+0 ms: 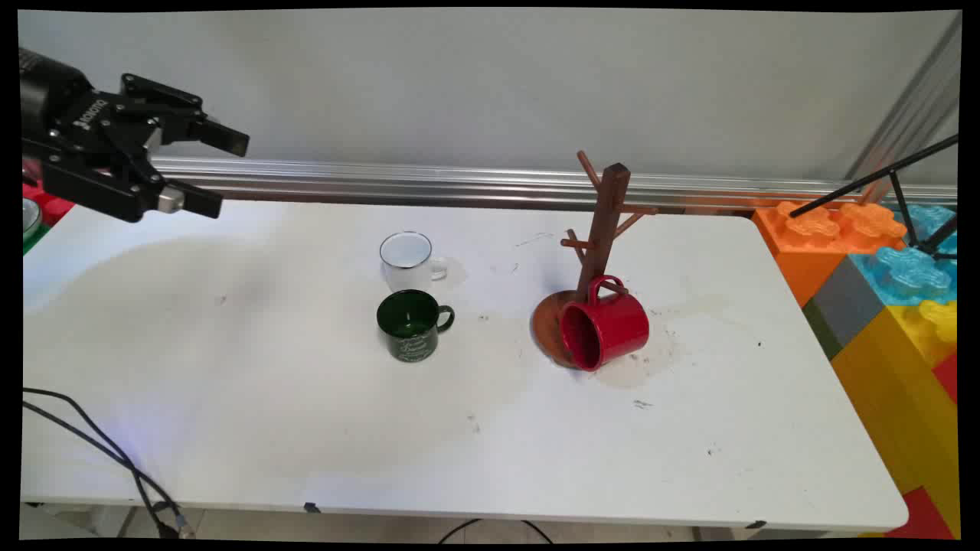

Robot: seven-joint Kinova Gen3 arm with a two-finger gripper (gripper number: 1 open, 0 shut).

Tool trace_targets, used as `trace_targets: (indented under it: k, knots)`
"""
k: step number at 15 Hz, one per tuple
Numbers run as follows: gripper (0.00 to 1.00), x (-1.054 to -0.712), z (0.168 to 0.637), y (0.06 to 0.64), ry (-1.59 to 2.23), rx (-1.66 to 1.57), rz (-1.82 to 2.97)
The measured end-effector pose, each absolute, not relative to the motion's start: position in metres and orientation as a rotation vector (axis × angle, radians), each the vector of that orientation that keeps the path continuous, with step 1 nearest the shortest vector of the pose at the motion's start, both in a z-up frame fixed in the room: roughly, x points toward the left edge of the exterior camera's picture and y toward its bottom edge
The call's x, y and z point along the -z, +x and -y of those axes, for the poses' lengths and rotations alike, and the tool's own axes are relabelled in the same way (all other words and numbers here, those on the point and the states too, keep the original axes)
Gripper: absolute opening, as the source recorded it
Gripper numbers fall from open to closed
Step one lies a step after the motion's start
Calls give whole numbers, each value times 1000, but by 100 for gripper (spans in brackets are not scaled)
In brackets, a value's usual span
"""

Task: Pick up the red mug from the rack

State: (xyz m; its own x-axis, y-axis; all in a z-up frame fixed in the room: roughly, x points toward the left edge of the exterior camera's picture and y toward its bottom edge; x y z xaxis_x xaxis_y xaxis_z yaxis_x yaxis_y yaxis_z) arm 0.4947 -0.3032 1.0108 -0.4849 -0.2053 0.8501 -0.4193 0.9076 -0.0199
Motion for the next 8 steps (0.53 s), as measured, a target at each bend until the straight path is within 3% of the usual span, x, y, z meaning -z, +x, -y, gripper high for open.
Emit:
trace_targets:
  k: [8]
  knots:
    - [100, -1012, 311, 445, 506, -285, 2143]
